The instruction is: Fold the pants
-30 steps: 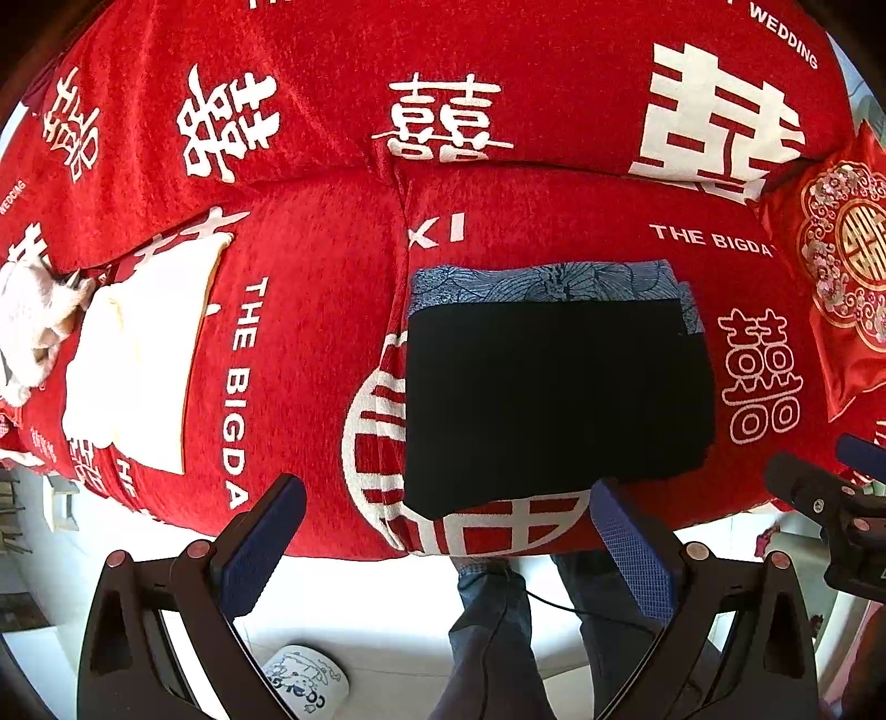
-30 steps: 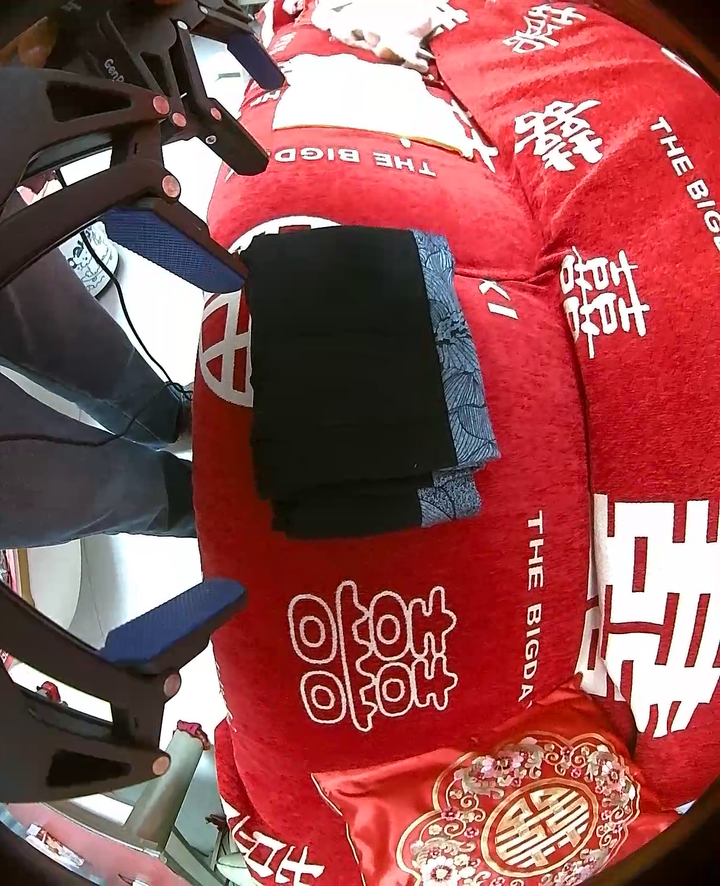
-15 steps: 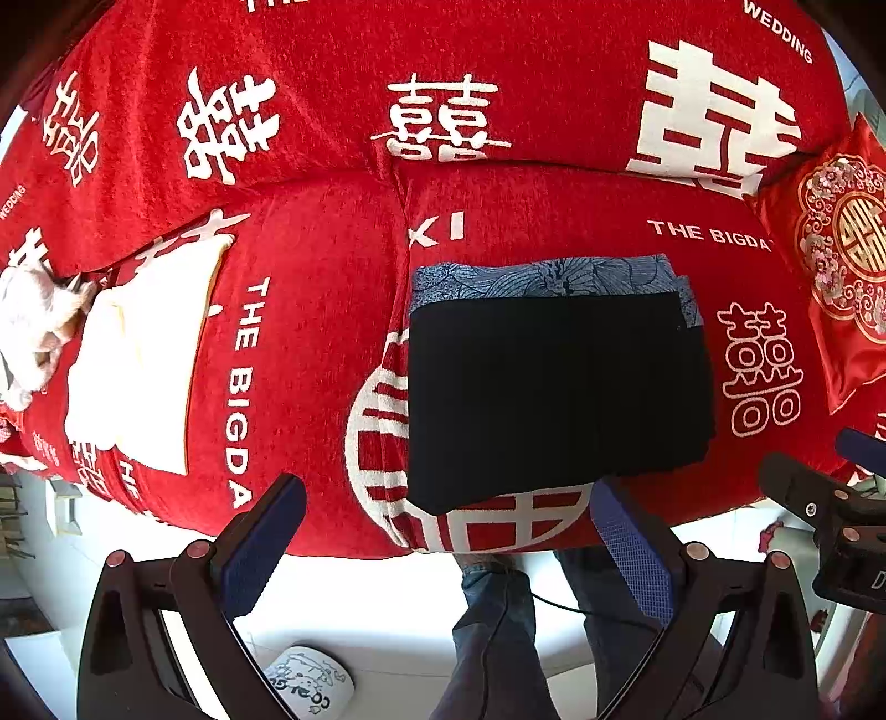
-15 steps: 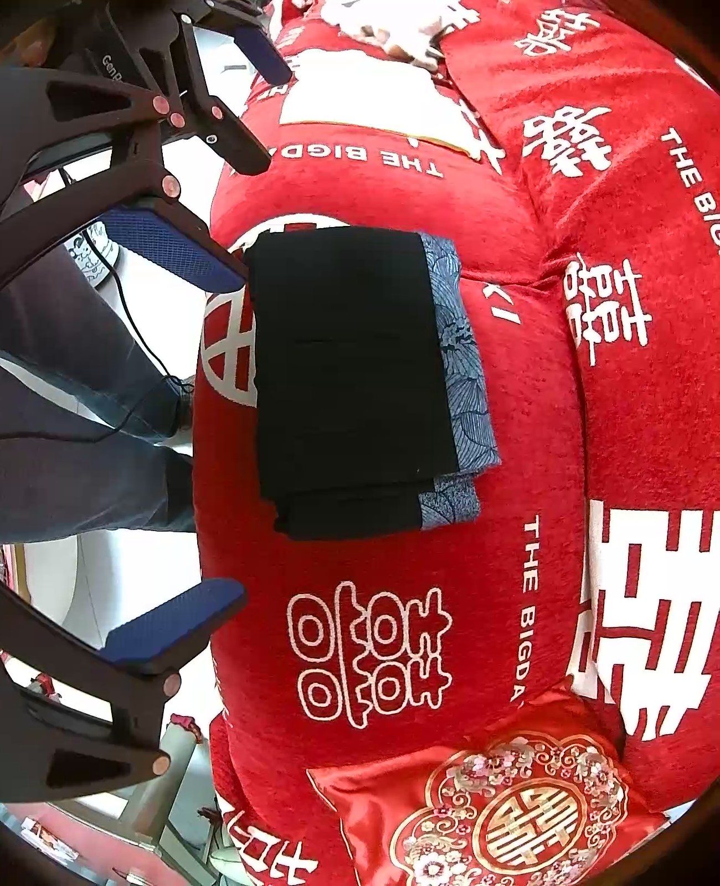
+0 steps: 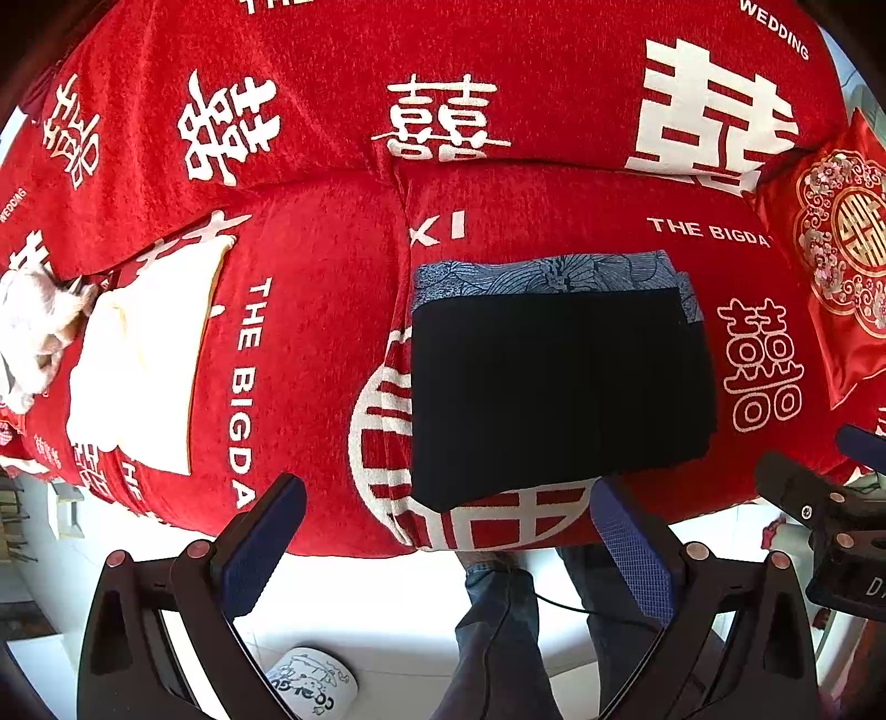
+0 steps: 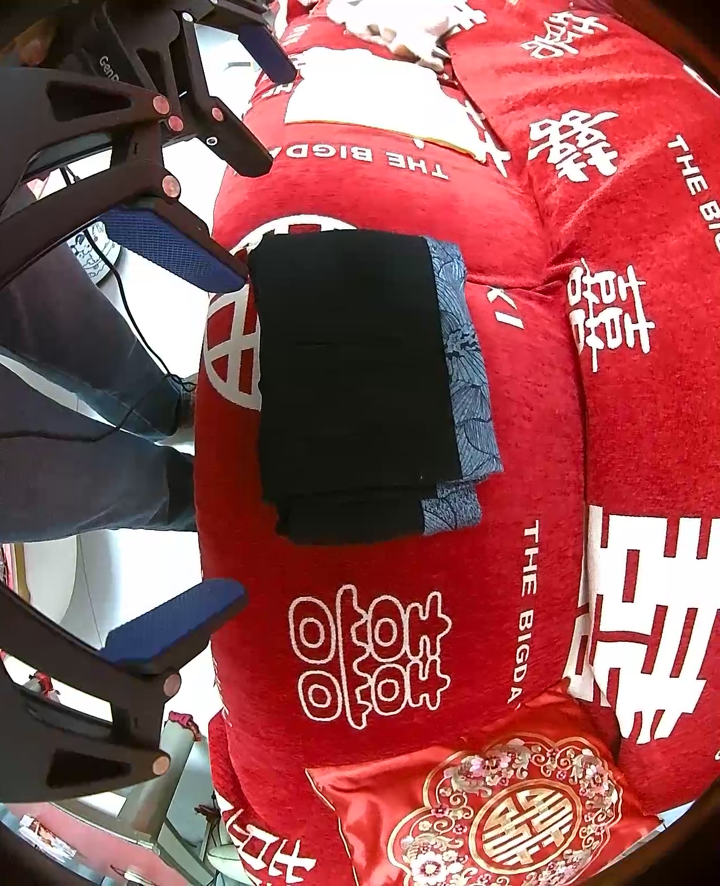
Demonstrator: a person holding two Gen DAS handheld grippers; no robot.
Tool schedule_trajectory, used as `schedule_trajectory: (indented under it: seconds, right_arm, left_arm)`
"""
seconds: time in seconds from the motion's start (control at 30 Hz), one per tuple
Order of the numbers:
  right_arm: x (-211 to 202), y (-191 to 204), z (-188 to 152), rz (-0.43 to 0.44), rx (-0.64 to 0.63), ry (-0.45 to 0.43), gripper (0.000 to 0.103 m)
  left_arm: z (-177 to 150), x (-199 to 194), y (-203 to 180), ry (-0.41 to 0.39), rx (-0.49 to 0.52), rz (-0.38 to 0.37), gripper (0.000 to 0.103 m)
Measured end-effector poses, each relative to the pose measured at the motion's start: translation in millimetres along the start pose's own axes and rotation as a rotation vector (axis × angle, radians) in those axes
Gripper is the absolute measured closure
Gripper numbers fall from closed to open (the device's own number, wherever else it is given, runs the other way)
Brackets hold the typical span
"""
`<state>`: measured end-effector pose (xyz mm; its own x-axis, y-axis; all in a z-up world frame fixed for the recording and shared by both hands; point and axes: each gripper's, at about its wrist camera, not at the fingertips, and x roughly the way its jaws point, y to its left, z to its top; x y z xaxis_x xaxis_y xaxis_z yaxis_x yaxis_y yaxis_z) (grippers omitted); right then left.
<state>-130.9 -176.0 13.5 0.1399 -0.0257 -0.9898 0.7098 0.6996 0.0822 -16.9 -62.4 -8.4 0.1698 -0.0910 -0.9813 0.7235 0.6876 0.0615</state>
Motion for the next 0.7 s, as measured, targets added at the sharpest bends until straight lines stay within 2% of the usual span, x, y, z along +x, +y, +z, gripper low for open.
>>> schedule_trajectory:
  seconds: [0.7]
  right_arm:
    - [-0.4, 2.6, -3.8, -0.001, -0.004, -0.002, 0.0]
  left_arm:
    - [-3.4, -5.6, 2.5, -0.023, 0.015, 0.0, 0.0]
